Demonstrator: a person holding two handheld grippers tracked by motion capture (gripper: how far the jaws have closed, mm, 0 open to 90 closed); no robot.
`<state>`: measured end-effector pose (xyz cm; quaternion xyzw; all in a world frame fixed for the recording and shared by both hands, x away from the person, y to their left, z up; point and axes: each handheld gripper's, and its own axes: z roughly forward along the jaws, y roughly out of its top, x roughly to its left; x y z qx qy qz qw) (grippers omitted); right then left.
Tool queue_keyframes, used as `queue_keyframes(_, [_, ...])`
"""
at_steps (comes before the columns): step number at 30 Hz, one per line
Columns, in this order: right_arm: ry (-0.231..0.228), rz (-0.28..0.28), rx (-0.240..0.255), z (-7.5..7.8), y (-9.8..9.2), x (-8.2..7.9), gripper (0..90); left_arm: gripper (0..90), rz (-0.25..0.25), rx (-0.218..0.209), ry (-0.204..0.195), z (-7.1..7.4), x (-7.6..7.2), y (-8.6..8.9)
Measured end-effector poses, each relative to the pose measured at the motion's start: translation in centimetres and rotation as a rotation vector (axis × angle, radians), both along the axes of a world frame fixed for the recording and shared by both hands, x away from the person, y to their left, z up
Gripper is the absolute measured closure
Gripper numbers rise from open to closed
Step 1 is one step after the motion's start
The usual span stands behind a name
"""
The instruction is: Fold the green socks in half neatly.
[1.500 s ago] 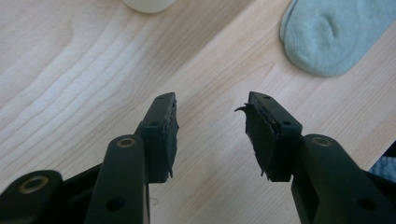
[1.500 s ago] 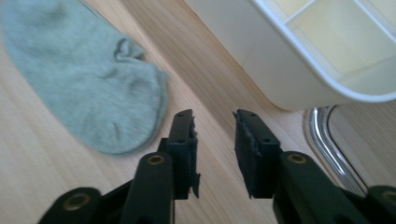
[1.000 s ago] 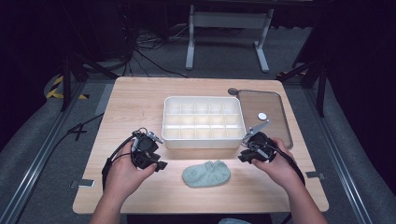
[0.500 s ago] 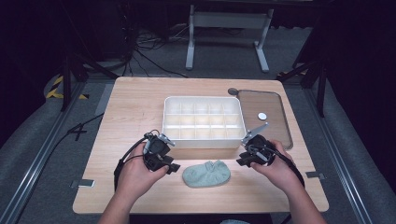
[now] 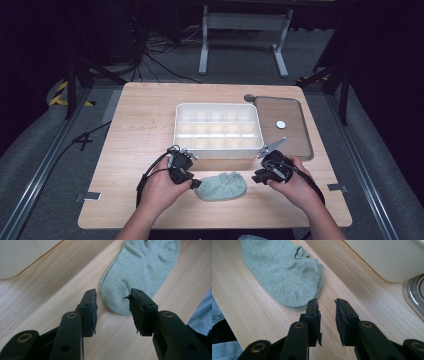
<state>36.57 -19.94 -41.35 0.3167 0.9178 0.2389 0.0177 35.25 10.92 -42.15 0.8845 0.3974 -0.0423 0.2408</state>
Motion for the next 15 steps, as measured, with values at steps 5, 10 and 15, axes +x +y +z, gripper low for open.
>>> queue_keyframes(5, [0.001,0.012,-0.005,-0.5,0.3,-0.2,76.5,58.4,-0.030,0.034,-0.023,-0.5,0.0,-0.1])
queue_keyframes(10, [-0.048,0.046,0.045,-0.7,1.3,-0.7,89.6,61.7,-0.047,0.009,0.004,-0.7,0.0,-0.1])
queue_keyframes(15, [-0.017,0.097,0.051,-1.5,2.8,-1.1,89.6,61.4,-0.055,0.016,0.006,-0.7,0.0,0.0])
